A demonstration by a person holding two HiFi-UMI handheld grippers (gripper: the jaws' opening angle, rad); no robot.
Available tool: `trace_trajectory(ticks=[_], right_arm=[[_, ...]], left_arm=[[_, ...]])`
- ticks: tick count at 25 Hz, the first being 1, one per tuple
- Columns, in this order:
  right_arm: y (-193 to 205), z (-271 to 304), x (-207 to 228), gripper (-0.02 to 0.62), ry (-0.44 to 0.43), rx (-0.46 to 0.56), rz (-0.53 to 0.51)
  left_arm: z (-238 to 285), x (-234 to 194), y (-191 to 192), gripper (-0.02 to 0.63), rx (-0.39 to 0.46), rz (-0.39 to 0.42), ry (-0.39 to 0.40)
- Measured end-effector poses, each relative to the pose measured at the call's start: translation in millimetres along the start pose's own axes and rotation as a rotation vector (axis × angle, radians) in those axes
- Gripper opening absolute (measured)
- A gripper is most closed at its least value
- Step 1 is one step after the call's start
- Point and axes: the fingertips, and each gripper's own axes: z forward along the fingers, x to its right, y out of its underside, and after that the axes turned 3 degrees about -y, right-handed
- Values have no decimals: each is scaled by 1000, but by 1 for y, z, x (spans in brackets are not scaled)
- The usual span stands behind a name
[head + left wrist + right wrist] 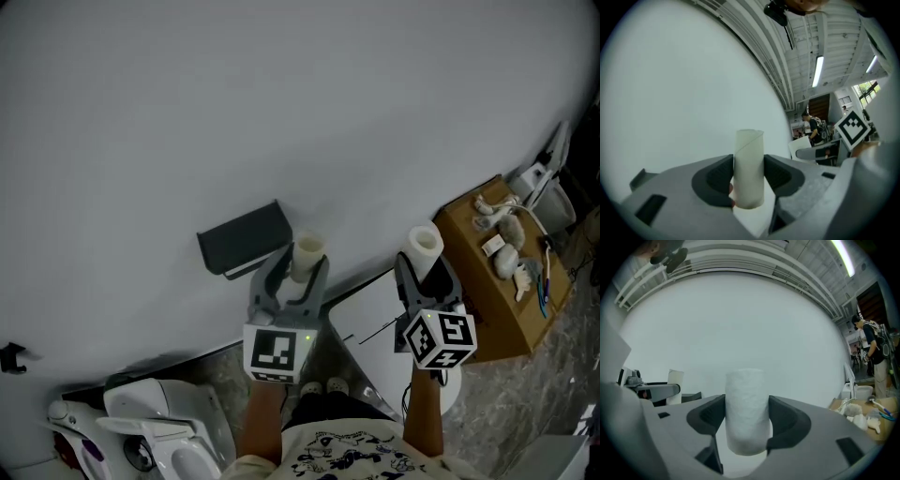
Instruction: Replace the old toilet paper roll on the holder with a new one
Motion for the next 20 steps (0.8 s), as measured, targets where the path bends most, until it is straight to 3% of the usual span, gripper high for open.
trace_trajectory(ticks=[6,13,20], right_arm=[[4,8,-30,293,-65,-3,19],[10,14,-60,293,-124,-15,19],[17,23,-82,293,-172,-44,-35]], left_arm=[[-36,-37,-6,202,69,-148,-79],[-68,-83,-3,202,79,-193,-231],[-88,-106,-4,202,75,-189,-298]])
